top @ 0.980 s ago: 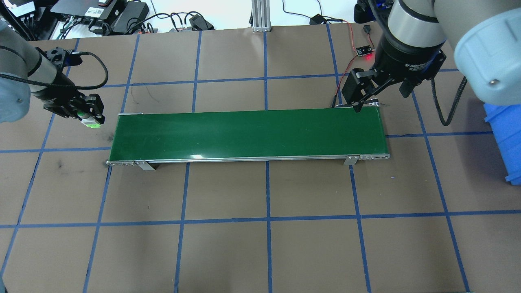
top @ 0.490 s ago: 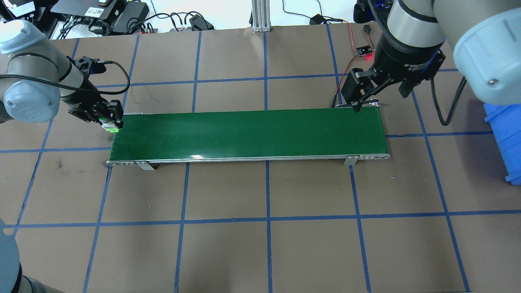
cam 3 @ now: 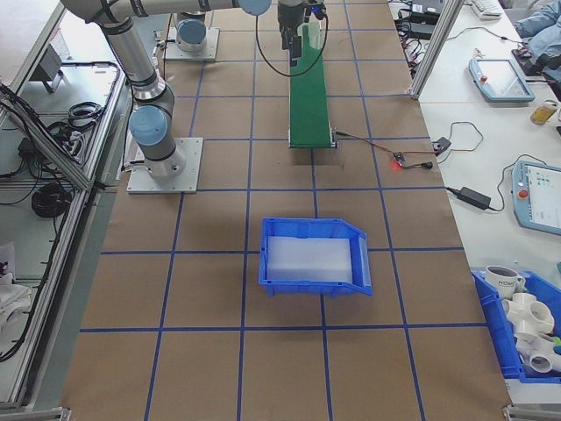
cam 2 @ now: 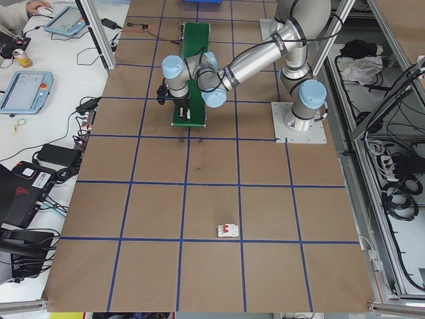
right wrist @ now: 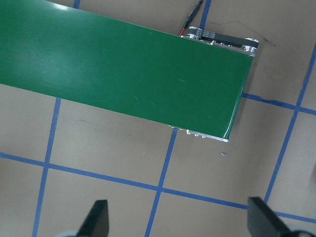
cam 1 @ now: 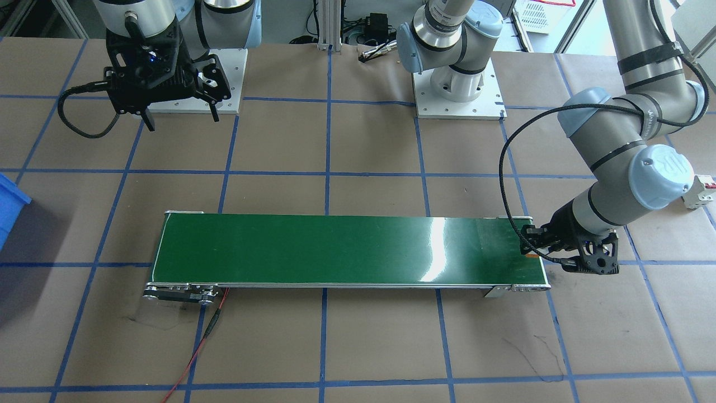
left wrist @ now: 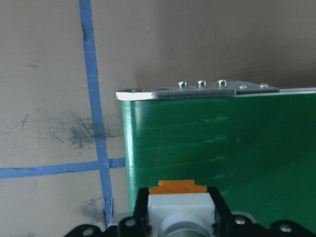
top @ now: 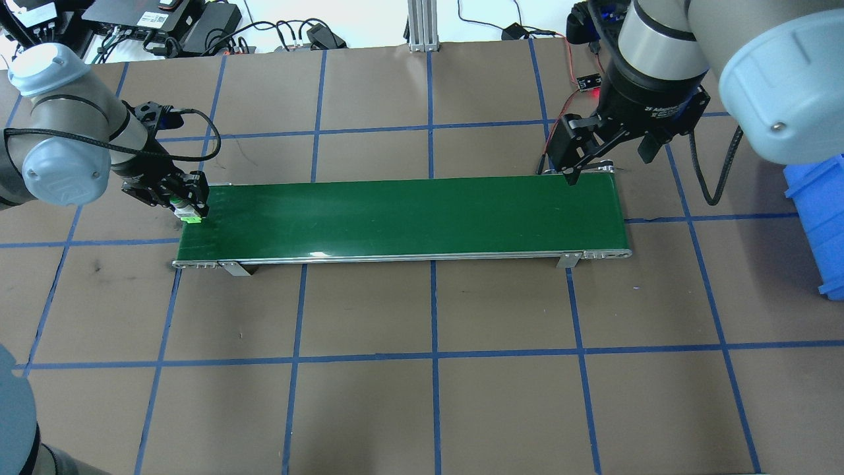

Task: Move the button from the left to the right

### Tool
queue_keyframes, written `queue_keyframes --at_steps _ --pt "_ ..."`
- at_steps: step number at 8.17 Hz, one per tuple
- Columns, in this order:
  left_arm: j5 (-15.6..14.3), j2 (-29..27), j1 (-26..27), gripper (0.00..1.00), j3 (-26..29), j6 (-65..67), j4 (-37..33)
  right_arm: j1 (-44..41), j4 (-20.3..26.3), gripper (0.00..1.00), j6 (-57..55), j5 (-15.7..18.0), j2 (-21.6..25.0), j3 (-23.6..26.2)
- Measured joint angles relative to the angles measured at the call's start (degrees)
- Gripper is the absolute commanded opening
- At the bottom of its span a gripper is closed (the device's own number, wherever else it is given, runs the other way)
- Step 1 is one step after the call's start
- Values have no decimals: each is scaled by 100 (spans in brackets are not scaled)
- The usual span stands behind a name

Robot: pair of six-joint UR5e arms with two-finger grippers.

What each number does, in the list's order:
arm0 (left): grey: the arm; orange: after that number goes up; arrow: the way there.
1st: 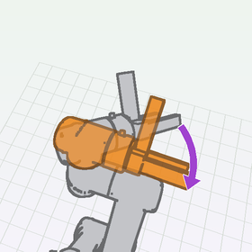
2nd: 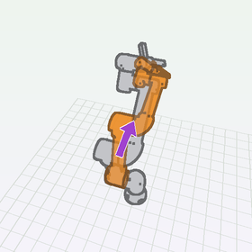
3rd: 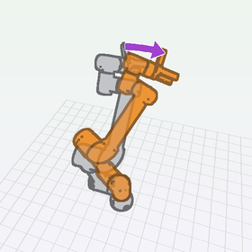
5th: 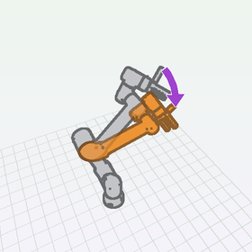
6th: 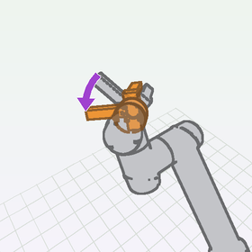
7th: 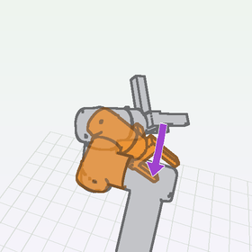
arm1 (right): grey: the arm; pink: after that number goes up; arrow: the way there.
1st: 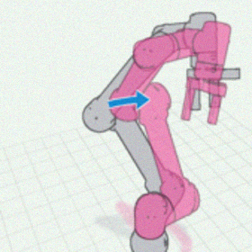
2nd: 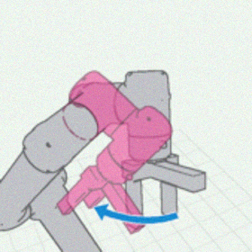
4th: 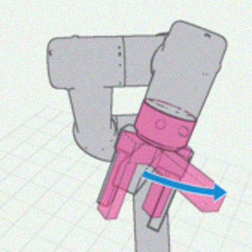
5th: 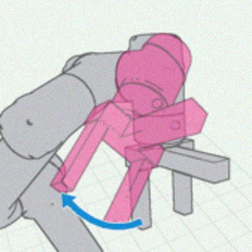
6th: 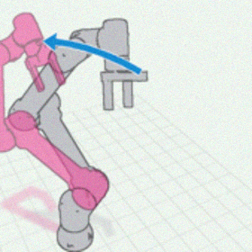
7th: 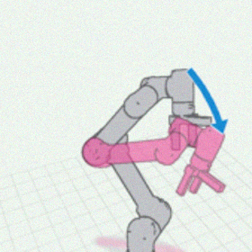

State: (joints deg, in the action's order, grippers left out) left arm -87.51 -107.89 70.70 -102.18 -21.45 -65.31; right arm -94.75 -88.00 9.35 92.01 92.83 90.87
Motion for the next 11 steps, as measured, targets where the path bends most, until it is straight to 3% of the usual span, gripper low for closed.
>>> queue_keyframes --at_steps 1,3,5,9,11 --pt "-6 1 2 99 -125 5 140 0 -2 100 -12 -5 -30 4" --pt "-41 7 5 100 -272 9 257 6 -45 100 -36 -14 -46 2" --pt "-245 106 69 100 -294 97 -222 8 -180 100 -60 -12 -50 1" --pt "-342 1039 916 100 -72 696 -1178 16 -474 100 -71 -6 -213 9" --pt "-337 1434 1019 100 125 799 -1611 18 -524 100 -159 -18 -427 23"
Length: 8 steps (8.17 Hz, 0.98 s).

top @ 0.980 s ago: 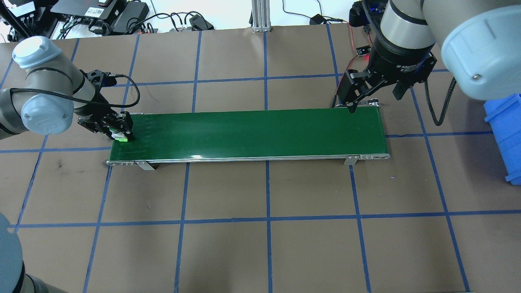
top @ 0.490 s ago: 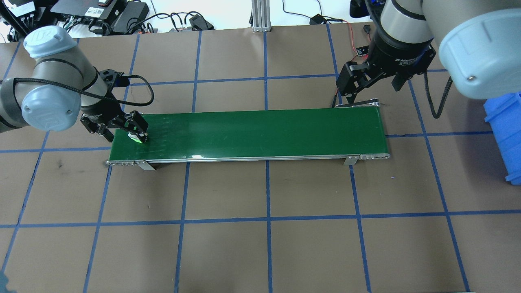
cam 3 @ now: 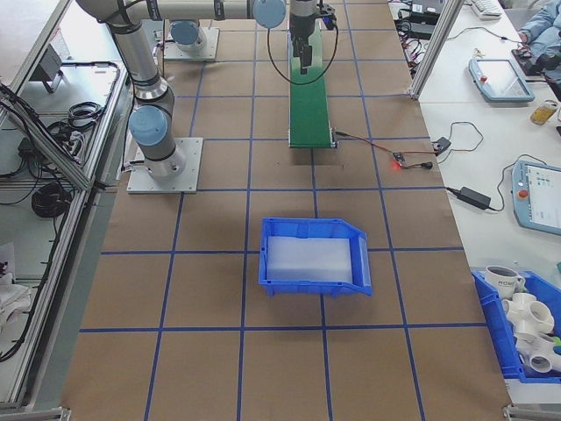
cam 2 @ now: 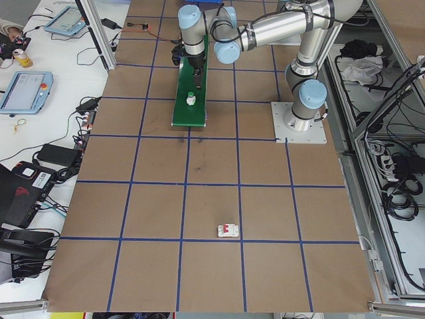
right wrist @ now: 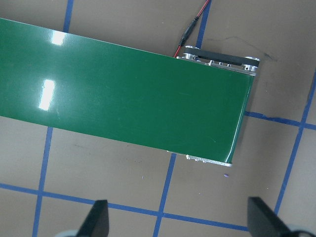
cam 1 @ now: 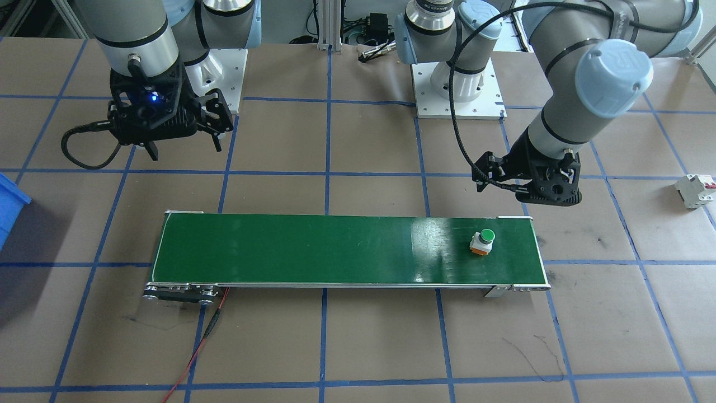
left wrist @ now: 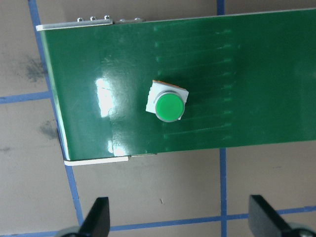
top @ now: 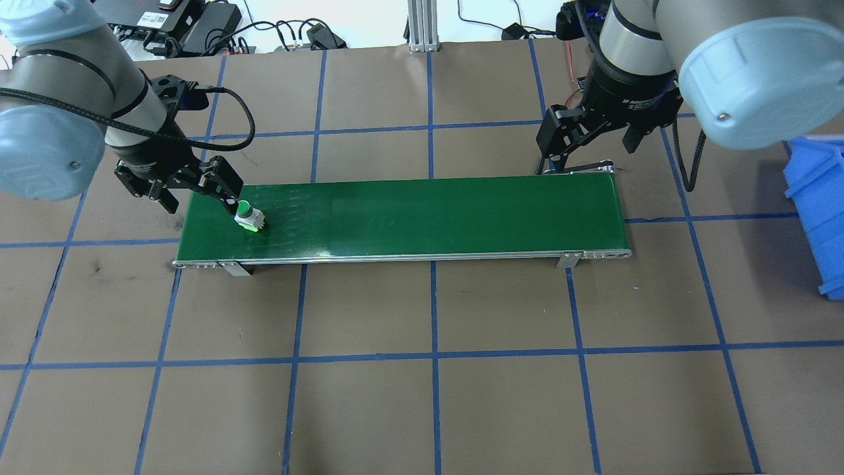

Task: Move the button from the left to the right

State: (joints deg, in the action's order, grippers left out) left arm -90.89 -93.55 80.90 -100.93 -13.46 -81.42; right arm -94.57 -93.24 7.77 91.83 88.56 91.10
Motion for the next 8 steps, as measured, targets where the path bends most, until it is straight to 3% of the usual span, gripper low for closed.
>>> queue_keyframes --at_steps 2,5,8 --pt "-17 282 11 100 69 16 -224 0 -305 100 -390 -16 -321 146" --pt "-26 411 -16 100 78 14 -228 71 -1307 100 -616 -25 -687 855" --pt "-26 420 -57 100 80 1 -216 619 -1473 98 -624 -607 -923 1171"
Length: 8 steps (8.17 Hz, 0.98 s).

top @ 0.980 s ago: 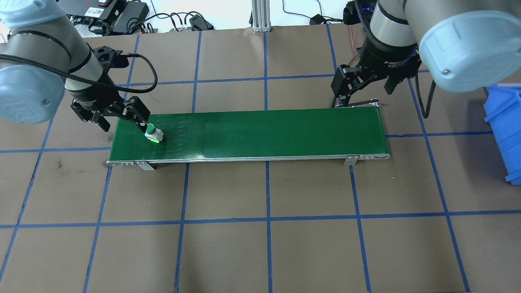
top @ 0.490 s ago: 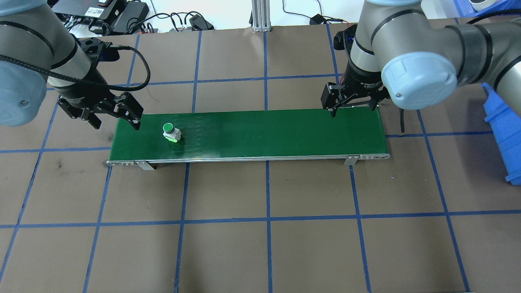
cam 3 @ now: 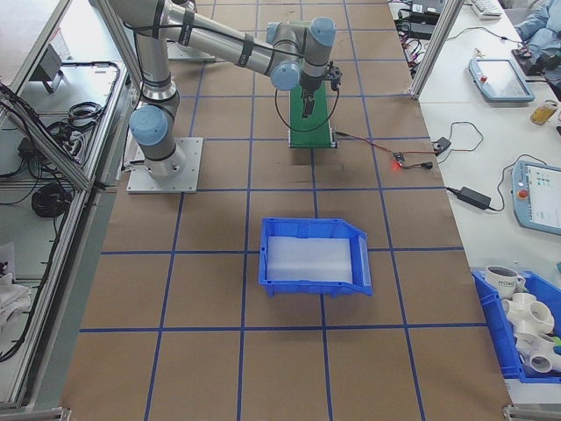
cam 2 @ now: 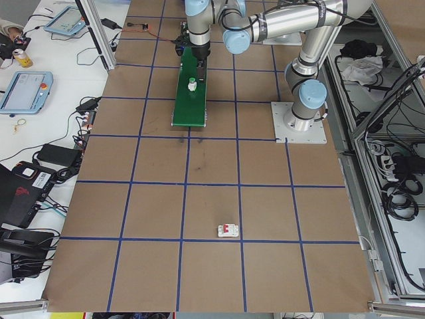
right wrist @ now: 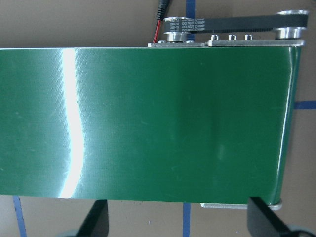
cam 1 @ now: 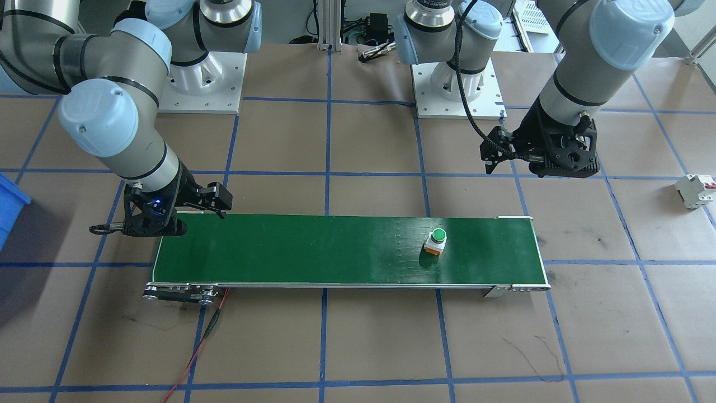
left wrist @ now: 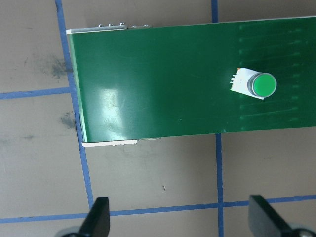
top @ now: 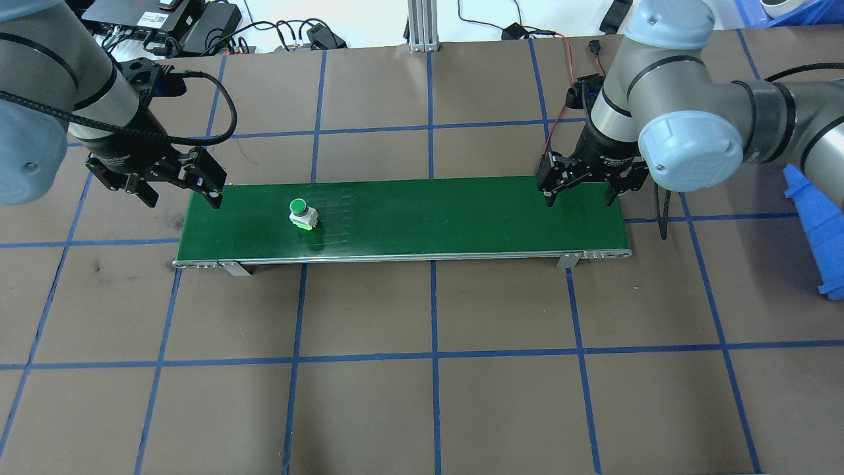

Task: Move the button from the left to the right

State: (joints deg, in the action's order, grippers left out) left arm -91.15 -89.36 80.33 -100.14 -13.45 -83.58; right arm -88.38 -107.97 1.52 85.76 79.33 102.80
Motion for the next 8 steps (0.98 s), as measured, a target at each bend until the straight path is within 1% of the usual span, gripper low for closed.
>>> queue_keyframes --at_steps 2,8 --pt "8 -11 -6 100 -2 -18 1 110 -119 98 1 -204 -64 91" --pt "34 28 -2 100 -2 -52 21 123 -228 98 -22 -502 -40 108"
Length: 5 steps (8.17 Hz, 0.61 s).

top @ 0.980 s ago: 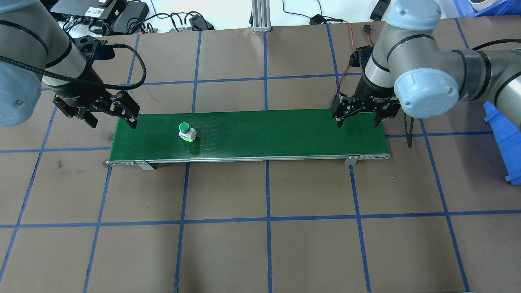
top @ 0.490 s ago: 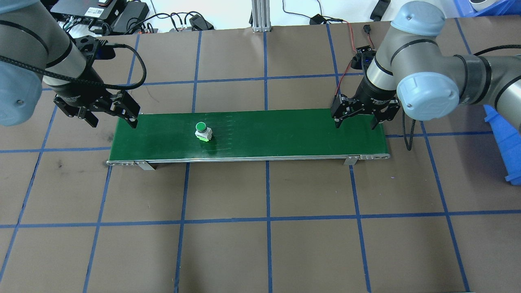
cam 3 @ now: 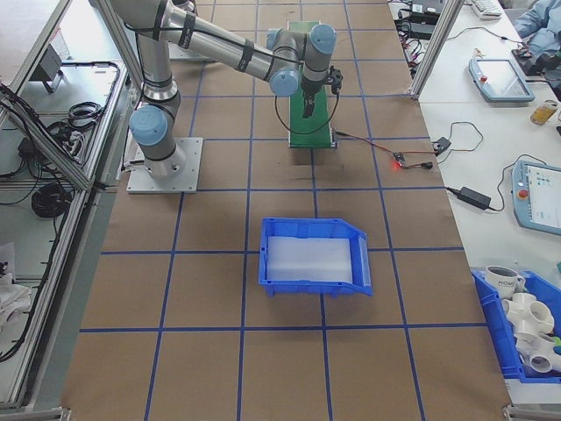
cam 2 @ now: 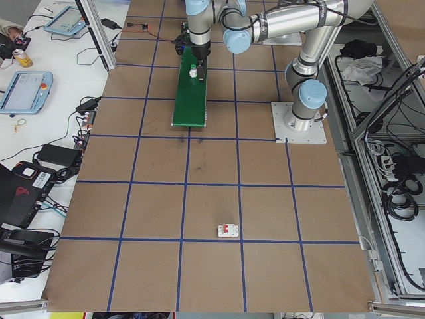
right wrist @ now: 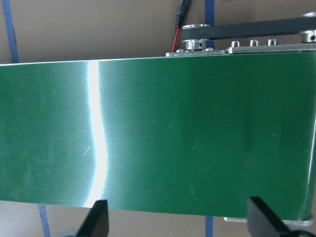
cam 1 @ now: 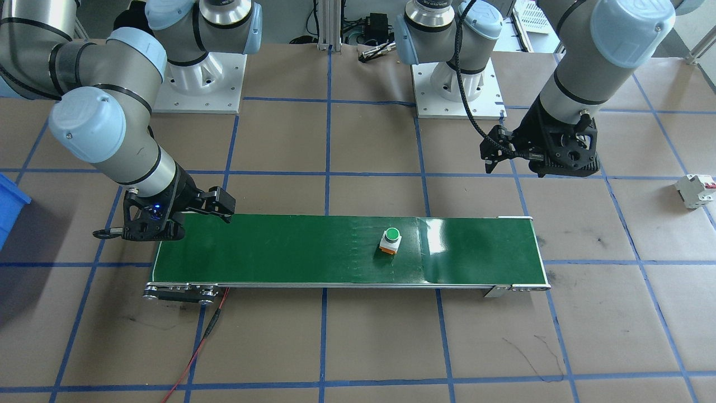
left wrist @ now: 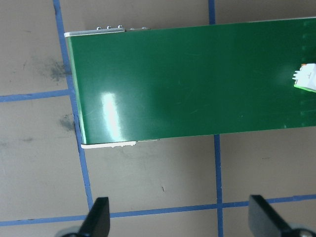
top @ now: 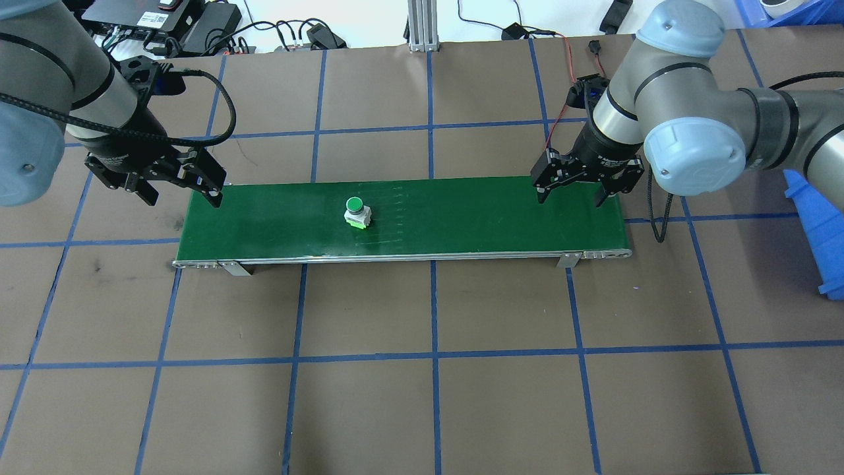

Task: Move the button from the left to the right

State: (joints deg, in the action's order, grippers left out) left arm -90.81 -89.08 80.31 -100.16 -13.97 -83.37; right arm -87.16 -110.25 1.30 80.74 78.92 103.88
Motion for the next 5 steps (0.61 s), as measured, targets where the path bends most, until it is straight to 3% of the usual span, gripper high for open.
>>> queue_keyframes --at_steps 5 --pt "-8 224 -1 100 -5 -1 26 -50 -57 100 -403 -84 13 1"
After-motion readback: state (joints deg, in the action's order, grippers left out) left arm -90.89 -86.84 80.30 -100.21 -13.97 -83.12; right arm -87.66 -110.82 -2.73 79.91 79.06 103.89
